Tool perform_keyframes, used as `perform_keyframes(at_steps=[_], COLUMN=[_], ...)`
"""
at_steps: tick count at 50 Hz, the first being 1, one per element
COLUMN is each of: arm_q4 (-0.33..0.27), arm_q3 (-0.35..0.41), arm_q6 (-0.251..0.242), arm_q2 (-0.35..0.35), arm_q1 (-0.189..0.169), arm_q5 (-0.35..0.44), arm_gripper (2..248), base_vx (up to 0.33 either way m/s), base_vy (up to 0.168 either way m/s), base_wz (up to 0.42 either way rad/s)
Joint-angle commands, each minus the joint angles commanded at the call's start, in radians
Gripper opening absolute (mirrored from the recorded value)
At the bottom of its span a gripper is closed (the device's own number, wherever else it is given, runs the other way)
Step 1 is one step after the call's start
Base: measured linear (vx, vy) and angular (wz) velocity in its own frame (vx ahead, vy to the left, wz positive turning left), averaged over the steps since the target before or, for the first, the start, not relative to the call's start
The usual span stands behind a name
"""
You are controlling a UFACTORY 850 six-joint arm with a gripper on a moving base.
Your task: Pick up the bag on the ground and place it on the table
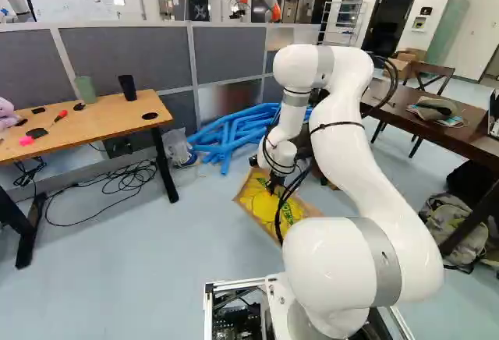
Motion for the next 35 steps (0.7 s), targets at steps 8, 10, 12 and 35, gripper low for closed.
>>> perform_keyframes(at_steps=[8, 10, 12, 35], arm_q4=[0.007, 0.008, 0.008, 0.009], arm_q3=[0.021, 0.026, 0.031, 0.090], arm_q6=[0.000, 0.000, 0.000, 0.000], arm_q2=[0.031, 0.039, 0.047, 0.139], arm_q1=[0.000, 0.000, 0.000, 0.000], arm_q5=[-0.013, -0.017, -0.022, -0.080], arm_gripper=[23, 23, 23, 23], base_vx=[0.000, 0.000, 0.000, 0.000], base_vy=[0.000, 0.000, 0.000, 0.000], base_wz=[0.000, 0.000, 0.000, 0.000])
